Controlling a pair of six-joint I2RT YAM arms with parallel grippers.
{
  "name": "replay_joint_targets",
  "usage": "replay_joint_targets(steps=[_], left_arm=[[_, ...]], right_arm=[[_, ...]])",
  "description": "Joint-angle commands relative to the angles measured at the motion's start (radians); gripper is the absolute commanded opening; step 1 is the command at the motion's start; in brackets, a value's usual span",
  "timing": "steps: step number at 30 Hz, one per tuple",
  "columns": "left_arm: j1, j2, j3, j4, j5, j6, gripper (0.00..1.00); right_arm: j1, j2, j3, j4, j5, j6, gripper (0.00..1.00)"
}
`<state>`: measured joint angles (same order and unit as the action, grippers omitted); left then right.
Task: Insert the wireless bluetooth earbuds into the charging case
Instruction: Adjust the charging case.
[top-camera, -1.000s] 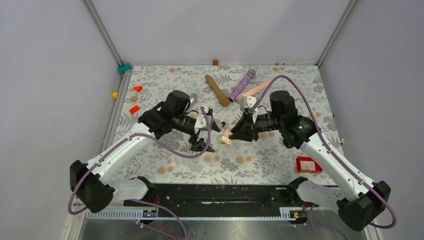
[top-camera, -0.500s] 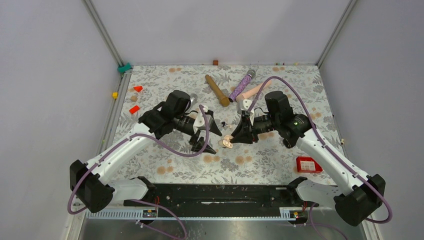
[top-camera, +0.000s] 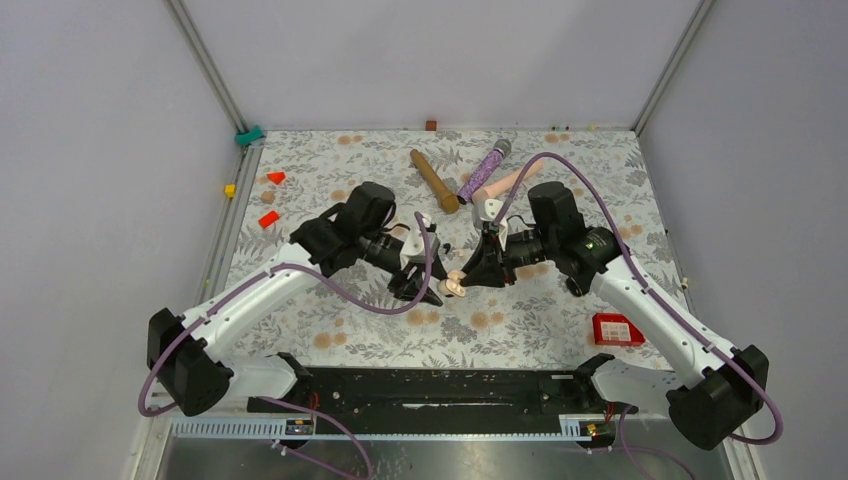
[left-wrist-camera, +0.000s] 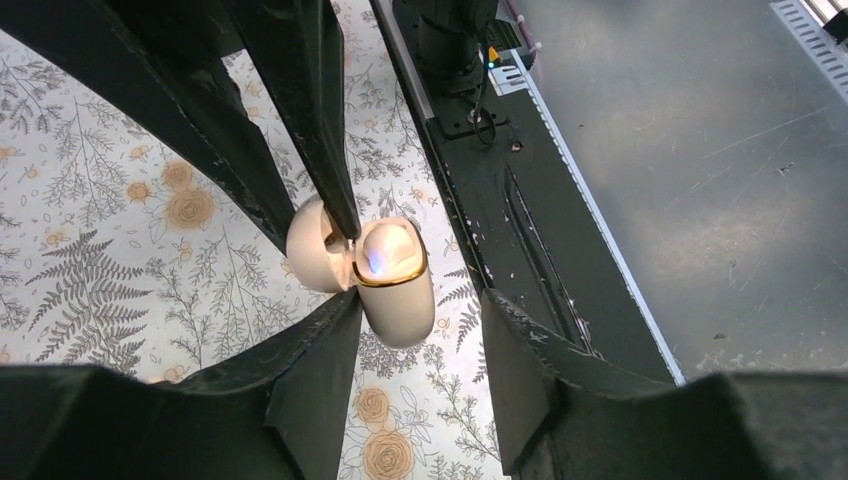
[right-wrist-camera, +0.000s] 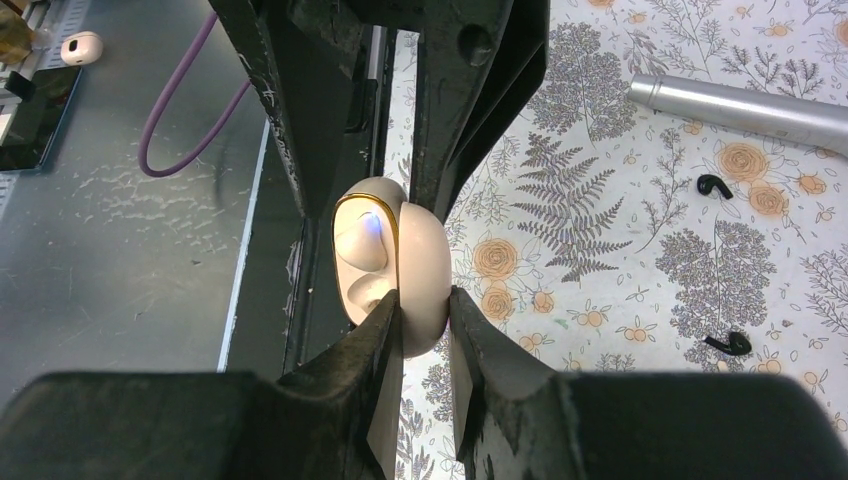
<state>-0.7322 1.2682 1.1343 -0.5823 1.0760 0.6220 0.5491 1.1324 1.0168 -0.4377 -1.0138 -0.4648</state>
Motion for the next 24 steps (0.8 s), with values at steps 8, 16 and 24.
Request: replay_joint_targets(steps=[8, 16, 24], left_arm=[[-0.034, 0.025, 0.073, 0.030, -0.039, -0.030, 0.37], [-0.042, 0.036, 0.072, 0.030, -0.069, -0.026, 0.07], [0.013, -0.016, 0.050, 0.023, -0.133, 0.010, 0.02]], right_arm=[[-0.008, 0.004, 0.014, -0.004, 0.001, -0.020, 0.16], [-0.008, -0.002, 0.022, -0.005, 0.009, -0.018, 0.26], [-0.048, 0.000, 0.145, -0.069, 0.065, 0.039, 0.99]])
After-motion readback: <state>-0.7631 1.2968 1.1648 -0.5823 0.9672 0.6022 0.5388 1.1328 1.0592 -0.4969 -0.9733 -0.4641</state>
